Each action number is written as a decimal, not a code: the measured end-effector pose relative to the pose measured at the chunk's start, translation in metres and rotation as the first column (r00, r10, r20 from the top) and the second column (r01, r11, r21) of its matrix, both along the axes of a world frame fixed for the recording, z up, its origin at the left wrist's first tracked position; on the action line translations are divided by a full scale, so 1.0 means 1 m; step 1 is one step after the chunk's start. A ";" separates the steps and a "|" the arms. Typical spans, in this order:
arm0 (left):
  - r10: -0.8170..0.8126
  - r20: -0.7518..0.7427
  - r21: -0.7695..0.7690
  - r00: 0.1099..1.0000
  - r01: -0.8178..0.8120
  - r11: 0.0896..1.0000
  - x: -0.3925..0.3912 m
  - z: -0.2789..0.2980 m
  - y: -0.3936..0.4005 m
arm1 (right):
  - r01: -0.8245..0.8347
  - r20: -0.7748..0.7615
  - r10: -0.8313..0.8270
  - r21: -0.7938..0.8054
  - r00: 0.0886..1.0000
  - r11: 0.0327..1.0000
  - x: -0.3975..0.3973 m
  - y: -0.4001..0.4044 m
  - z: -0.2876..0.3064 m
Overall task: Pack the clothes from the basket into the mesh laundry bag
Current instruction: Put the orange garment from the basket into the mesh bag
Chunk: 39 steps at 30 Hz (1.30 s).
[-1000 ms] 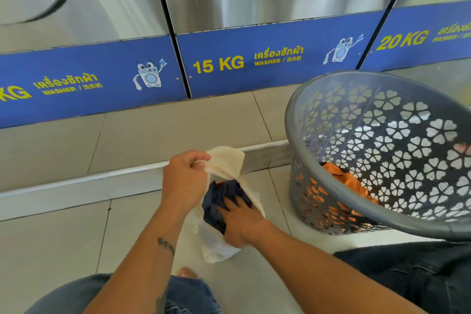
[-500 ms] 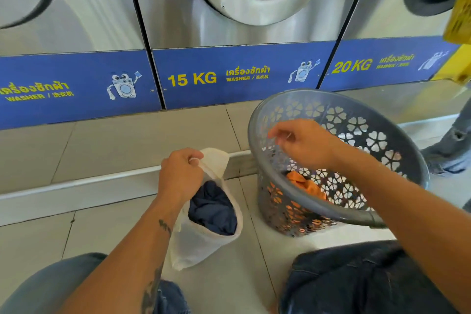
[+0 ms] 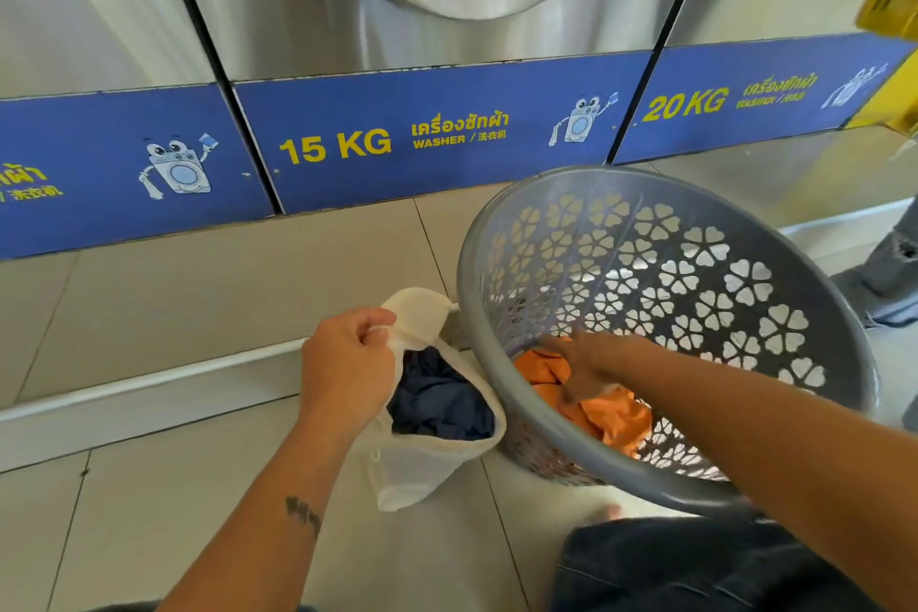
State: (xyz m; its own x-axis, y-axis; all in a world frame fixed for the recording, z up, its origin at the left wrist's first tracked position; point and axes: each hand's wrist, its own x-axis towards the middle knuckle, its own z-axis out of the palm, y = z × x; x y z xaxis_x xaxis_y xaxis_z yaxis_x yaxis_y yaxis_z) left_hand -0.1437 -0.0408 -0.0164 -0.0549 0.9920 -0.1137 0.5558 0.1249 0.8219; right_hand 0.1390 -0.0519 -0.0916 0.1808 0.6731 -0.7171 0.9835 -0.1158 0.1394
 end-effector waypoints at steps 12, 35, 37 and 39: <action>-0.066 -0.001 -0.041 0.998 0.066 0.997 0.023 -0.017 0.020 | 0.050 0.110 -0.024 -0.233 0.994 0.971 0.031 0.033 -0.122; -0.211 -0.117 -0.048 0.970 0.207 0.977 0.011 -0.019 0.024 | -0.166 -0.041 0.172 0.125 0.984 0.978 0.033 0.017 -0.031; -0.259 -0.116 -0.058 0.959 0.254 0.966 0.006 -0.017 0.018 | -0.091 -0.107 0.120 0.243 0.987 0.966 0.028 0.008 0.005; -0.281 -0.104 -0.047 0.954 0.278 0.959 0.000 -0.014 0.009 | -0.005 -0.180 0.080 0.381 0.980 0.925 0.020 -0.005 0.040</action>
State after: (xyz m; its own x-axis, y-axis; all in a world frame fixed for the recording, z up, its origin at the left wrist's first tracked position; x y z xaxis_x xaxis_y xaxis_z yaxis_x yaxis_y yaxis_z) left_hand -0.1438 -0.0317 -0.0300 0.2105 0.9654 -0.1537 0.6576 -0.0235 0.7530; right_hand 0.1590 -0.0571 -0.0516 0.0328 0.9040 -0.4264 0.9922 -0.0807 -0.0948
